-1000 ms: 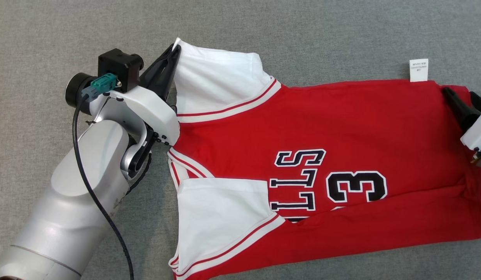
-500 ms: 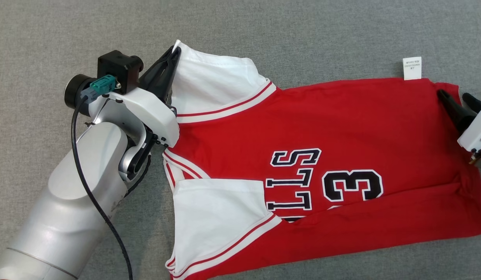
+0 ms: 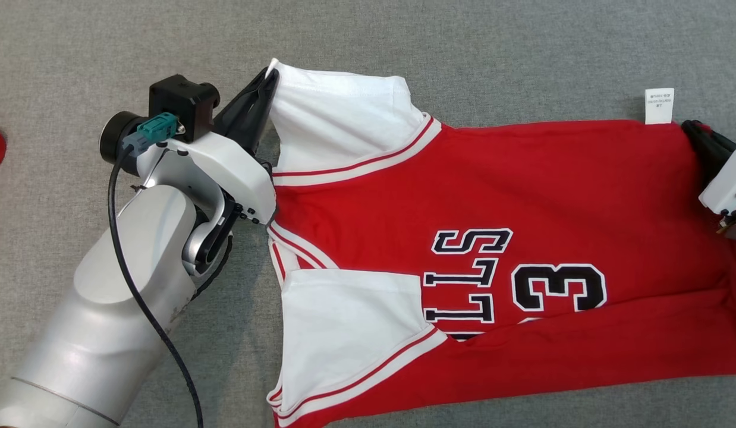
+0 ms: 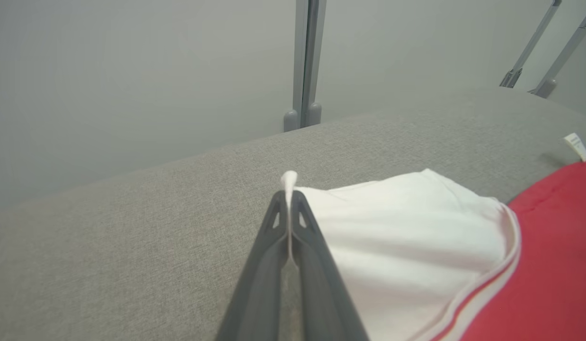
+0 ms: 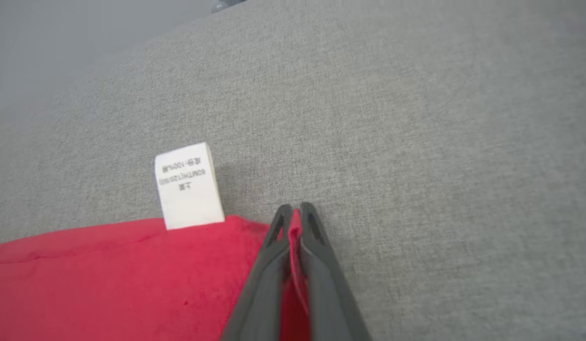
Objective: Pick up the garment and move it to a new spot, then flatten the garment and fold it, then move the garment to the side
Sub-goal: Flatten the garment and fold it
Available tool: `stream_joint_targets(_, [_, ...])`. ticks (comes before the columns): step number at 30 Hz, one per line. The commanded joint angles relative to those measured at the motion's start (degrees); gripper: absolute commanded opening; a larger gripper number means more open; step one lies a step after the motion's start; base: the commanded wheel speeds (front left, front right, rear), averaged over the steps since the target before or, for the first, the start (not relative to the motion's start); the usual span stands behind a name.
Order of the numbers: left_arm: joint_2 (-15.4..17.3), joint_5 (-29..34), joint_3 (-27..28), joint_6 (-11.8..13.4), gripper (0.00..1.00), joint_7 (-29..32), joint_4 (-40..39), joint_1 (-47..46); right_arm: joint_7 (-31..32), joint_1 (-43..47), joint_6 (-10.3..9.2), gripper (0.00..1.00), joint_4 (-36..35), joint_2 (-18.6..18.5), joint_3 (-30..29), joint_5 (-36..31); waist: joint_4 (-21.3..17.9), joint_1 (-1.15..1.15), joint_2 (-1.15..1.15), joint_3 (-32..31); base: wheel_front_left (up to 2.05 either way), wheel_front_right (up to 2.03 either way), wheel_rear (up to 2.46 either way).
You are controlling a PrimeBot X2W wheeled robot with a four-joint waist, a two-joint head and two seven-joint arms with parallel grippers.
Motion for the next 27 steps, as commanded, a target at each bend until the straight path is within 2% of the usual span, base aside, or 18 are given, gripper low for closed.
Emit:
stream_joint_targets(1, [0.21,-0.44,0.06,0.27,0.0,-0.4,0.14,-0.43,-1.12,-0.06,0.0,0.0,-0.01,-0.74,0.46,0.36,0.22,0.0,0.0,-0.27,0.0,0.0,0.0])
stream_joint_targets(13, [0.6,-2.67,0.79,-0.67,0.0,-1.61,-1.7,2.59,-13.09,3.8,0.0,0.0,-2.77,-2.91,2.95,2.22,0.66,0.0,0.0,-3.25,0.0,0.0,0.0])
stream_joint_targets(20, [2.37,-3.92,0.85,-0.85,0.0,-2.04,-6.25,6.47,-20.14,7.46,0.0,0.0,-4.08,-4.33,5.47,2.97,0.98,0.0,0.0,-5.71,0.0,0.0,0.0])
stream_joint_targets(27, [5.03,-6.49,0.75,-1.28,0.0,0.1,-12.94,12.49,-24.07,11.04,0.0,0.0,-3.74,-6.0,7.95,3.6,1.92,0.0,0.0,-8.16,0.0,0.0,0.0])
